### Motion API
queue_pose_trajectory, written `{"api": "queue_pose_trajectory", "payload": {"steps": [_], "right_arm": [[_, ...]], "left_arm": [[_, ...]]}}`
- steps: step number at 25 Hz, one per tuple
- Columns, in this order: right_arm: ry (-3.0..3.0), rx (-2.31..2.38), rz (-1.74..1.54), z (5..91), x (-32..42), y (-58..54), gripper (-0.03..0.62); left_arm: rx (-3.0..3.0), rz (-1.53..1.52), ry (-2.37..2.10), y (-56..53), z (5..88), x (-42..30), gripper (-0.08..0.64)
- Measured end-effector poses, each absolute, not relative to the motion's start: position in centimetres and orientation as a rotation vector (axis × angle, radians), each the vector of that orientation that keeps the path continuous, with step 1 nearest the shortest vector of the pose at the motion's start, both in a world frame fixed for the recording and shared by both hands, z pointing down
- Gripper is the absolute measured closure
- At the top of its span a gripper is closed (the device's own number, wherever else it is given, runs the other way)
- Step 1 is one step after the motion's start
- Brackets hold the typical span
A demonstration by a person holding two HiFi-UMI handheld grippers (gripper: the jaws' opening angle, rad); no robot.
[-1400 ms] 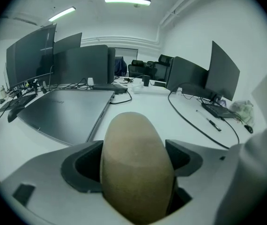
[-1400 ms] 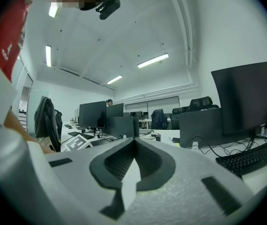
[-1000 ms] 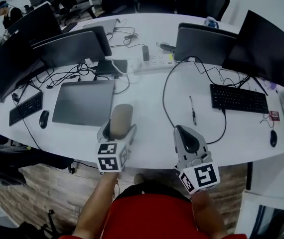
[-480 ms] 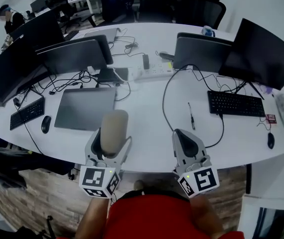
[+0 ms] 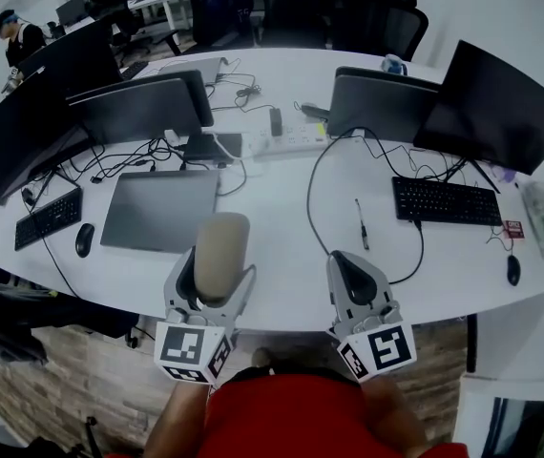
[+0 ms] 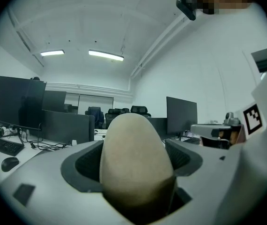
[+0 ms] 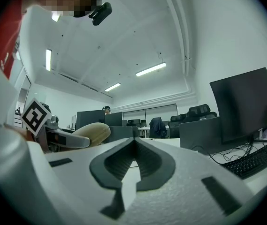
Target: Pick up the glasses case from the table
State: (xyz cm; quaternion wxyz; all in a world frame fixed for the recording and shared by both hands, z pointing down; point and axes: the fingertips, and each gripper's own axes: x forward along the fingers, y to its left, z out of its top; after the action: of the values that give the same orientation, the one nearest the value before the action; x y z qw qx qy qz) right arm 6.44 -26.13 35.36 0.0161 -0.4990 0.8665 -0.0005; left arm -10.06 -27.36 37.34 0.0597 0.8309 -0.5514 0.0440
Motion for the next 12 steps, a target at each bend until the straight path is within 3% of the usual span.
{"api": "queue_pose_trajectory", "payload": {"steps": [12], "right_arm": [[2.717, -1.542, 0.021, 35.34, 6.12, -25.77, 0.588]], "left_arm": [[2.521, 0.142, -1.670, -27.05, 37.45, -9.99, 0.166]]}}
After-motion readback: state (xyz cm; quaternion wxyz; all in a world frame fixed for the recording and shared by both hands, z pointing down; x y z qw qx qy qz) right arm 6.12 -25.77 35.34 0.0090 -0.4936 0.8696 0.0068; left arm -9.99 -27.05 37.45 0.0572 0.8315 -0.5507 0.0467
